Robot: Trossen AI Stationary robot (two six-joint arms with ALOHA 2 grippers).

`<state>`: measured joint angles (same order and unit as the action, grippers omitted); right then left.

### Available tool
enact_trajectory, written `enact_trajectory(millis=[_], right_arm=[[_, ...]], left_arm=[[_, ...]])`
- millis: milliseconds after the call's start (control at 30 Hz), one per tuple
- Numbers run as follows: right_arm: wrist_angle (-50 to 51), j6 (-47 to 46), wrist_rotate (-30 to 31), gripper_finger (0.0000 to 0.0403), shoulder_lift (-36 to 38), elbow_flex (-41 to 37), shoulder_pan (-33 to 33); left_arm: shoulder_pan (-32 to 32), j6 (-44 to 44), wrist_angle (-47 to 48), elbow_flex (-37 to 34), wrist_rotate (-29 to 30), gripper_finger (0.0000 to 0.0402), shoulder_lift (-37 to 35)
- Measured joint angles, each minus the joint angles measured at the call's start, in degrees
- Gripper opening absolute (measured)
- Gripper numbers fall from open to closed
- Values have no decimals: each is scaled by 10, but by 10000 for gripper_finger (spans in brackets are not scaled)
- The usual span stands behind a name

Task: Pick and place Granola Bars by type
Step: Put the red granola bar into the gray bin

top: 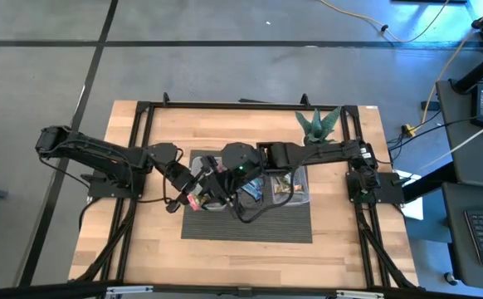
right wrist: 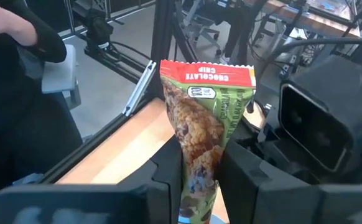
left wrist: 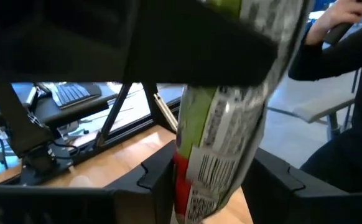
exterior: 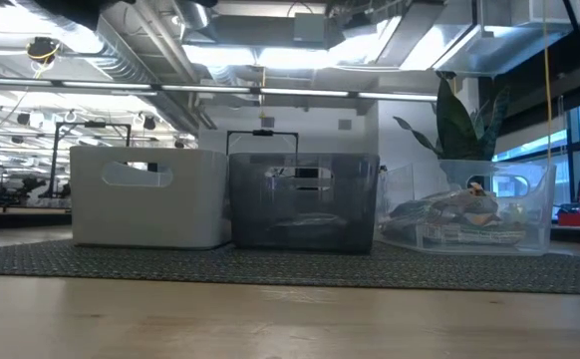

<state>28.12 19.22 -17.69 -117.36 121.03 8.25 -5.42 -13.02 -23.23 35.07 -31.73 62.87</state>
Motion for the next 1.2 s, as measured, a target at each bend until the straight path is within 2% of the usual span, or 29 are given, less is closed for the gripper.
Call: enact_trajectory(millis=[367,700,900,1200], right_arm=[[6,-9,1,90,0,0,0],[7,-8,1,90,0,0,0],[7,-8,1,90,0,0,0],[12,-8,1,90,0,0,0]], left_arm=[[-10,23,-11,0,0,148,0],[-10,107,-20,0,2,145,0],[-10,116,-27,0,2,146,0],[-10,103,-22,0,3,99,0]])
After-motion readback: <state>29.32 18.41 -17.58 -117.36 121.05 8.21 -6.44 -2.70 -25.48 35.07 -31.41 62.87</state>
